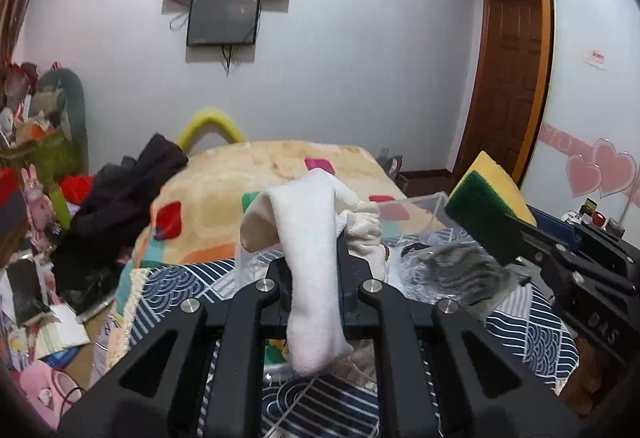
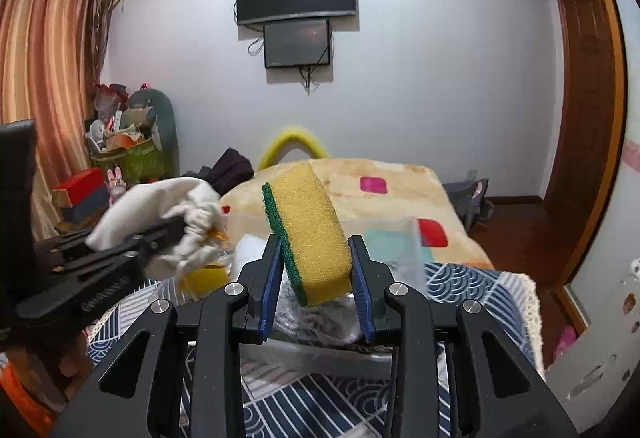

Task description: Organize soft objects

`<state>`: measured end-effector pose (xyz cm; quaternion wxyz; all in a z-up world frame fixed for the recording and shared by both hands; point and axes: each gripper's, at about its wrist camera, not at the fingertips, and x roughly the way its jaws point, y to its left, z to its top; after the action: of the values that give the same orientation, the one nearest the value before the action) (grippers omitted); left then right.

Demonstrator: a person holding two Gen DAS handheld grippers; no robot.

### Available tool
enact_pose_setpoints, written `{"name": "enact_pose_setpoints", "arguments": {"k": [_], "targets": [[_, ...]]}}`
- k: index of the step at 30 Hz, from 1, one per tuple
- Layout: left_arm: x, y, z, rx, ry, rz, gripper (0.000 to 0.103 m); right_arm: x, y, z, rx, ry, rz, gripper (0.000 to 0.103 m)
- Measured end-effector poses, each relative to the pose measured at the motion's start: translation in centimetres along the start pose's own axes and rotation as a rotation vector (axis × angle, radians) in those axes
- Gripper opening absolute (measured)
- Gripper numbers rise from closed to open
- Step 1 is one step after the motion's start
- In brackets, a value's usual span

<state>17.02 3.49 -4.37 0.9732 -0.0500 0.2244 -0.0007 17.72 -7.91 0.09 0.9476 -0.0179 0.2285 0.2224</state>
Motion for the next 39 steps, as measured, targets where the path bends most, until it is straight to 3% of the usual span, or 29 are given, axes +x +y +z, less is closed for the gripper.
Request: {"name": "enact_pose_setpoints", "arguments": {"k": [6, 11, 12, 14, 17, 22, 27, 39], "targets": [[5.1, 0.5, -0.9, -0.008, 0.099, 0.001, 0.011, 2.9, 0.4, -1.0, -0.023, 0.06, -0.027, 0.03], [6.4, 0.9, -2.1, -0.012, 0.129, 0.004, 0.028, 3.8, 0.1, -1.7, -0.023, 0.105, -0.018, 0.031], [6.4, 1.1, -2.3, -0.014, 0.132, 0.0, 0.029, 3.7, 0.0, -1.7, -0.028, 0.111, -0.018, 0.033], [6.2, 1.3, -2.3, -0.023, 0.136, -0.006, 0.037, 3.3, 0.0, -1.6, -0.032, 0.113, -0.017, 0.046], [5.6, 1.4, -2.3, -0.045, 0.132, -0.026, 0.043, 2.5, -0.1, -1.4, -0.029, 0.094, -0.017, 0.052], [3.5, 1.2, -2.0, -0.036, 0.093, -0.031, 0.055, 1.1, -0.5, -0.7, -0.021, 0.062, -0.003, 0.055], [0.6, 0.8, -1.4, -0.02, 0.024, -0.035, 0.059, -1.6, -0.9, 0.1, -0.013, -0.003, 0.004, 0.06], [-7.8, -0.3, -0.3, -0.011, -0.139, -0.067, 0.082, -7.4, -0.6, 1.2, 0.005, -0.154, 0.034, 0.084]]}}
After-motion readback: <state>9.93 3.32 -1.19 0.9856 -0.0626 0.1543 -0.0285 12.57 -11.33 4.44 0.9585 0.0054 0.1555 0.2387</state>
